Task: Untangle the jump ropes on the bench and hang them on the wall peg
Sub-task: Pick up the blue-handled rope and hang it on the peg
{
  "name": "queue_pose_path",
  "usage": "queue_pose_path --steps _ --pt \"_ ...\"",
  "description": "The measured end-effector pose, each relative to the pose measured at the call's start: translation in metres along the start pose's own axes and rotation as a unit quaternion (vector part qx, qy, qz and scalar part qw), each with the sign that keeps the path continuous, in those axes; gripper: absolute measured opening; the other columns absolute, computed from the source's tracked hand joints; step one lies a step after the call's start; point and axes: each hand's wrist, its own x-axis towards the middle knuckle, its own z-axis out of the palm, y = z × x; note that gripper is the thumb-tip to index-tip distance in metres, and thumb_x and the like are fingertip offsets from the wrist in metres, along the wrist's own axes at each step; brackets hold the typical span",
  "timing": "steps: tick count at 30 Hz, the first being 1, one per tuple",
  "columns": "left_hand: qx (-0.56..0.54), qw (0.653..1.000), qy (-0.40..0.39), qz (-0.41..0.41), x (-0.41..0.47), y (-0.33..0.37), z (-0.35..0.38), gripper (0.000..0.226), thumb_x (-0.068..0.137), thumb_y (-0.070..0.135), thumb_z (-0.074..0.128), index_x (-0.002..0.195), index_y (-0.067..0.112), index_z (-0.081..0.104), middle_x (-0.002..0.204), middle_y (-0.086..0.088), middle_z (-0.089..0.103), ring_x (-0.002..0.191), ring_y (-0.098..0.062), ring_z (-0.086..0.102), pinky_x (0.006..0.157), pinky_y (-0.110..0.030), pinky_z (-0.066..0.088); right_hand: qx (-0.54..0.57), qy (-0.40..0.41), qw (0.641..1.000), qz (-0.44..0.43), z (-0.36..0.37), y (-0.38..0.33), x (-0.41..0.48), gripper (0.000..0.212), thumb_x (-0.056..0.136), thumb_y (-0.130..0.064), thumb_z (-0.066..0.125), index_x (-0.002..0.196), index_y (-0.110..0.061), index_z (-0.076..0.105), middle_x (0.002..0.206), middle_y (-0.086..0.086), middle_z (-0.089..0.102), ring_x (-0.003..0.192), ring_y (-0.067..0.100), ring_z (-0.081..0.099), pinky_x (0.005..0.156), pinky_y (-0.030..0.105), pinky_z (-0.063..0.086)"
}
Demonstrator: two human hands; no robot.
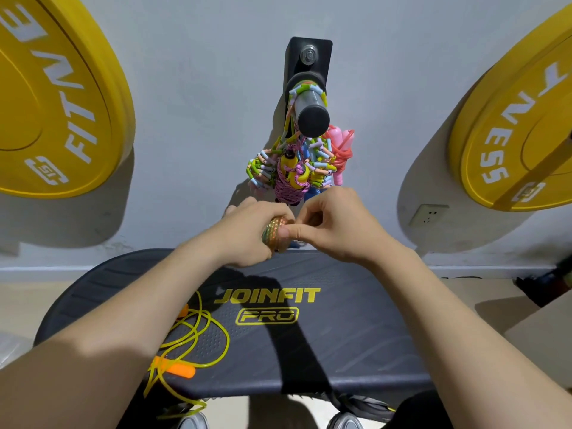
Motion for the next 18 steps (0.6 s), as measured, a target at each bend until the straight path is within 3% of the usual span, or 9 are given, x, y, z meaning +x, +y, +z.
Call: queue_pose_path --steps 3,6,8,10,14,16,18 --pt "-0.072 0.996 -0.022 0.047 -0.003 0.010 -0.002 0.045 0.077 0.000 0.073 0.107 0.029 0.057 0.098 0.007 0.067 0.094 -0.019 0.065 0.080 -0.055 0.055 0.035 0.048 0.998 0.029 0.000 0.001 -0.001 0.040 0.076 -0.054 0.089 0.069 -0.016 0.077 0.064 -0.001 0.072 0.061 0.015 0.064 0.059 0.040 0.051" --pt "-0.188 0.979 -0.024 0.071 -0.005 0.016 -0.007 0.071 0.076 -0.007 0.071 0.132 0.029 0.046 0.116 0.001 0.066 0.105 -0.022 0.069 0.086 -0.054 0.057 0.109 0.106 0.985 0.087 -0.003 0.007 -0.002 0.049 0.070 -0.059 0.089 0.063 -0.014 0.072 0.059 -0.001 0.067 0.054 0.010 0.054 0.053 0.034 0.043" --pt "-0.243 0.965 -0.015 0.092 -0.004 0.018 -0.008 0.077 0.077 0.001 0.082 0.137 0.029 0.043 0.119 0.001 0.063 0.103 -0.024 0.069 0.084 -0.049 0.060 0.188 0.109 0.968 0.125 -0.004 0.011 -0.002 0.049 0.074 -0.056 0.087 0.063 -0.011 0.072 0.058 0.004 0.065 0.053 0.011 0.049 0.053 0.031 0.039" --pt "-0.268 0.957 0.000 0.108 -0.003 0.020 -0.005 0.078 0.076 0.024 0.095 0.136 0.030 0.045 0.121 0.007 0.061 0.105 -0.018 0.070 0.082 -0.032 0.061 0.240 0.095 0.955 0.145 -0.005 0.013 -0.003 0.048 0.079 -0.052 0.085 0.067 -0.007 0.075 0.058 0.010 0.062 0.052 0.012 0.046 0.052 0.030 0.038" --pt "-0.289 0.951 0.057 0.095 0.001 0.024 -0.002 0.046 0.088 0.047 0.080 0.124 0.036 0.053 0.113 0.014 0.064 0.093 -0.005 0.067 0.079 -0.019 0.054 0.327 0.082 0.923 0.186 -0.008 0.018 -0.003 0.019 0.092 -0.033 0.083 0.089 -0.014 0.081 0.060 0.008 0.062 0.052 0.015 0.046 0.050 0.029 0.041" --pt "-0.314 0.942 0.103 0.063 0.003 0.024 -0.004 0.032 0.087 0.051 0.073 0.113 0.043 0.056 0.105 0.016 0.066 0.085 -0.005 0.066 0.072 -0.024 0.054 0.414 0.065 0.887 0.196 -0.011 0.020 -0.004 0.006 0.098 -0.019 0.075 0.101 -0.013 0.076 0.067 0.010 0.063 0.054 0.018 0.048 0.051 0.030 0.043" --pt "-0.380 0.914 0.144 0.008 0.005 0.024 -0.007 0.025 0.085 0.049 0.074 0.103 0.043 0.058 0.099 0.010 0.068 0.086 -0.019 0.071 0.070 -0.035 0.059 0.499 0.040 0.842 0.202 -0.015 0.021 -0.007 0.009 0.100 -0.008 0.068 0.102 -0.014 0.073 0.074 0.012 0.065 0.055 0.019 0.052 0.052 0.029 0.048"
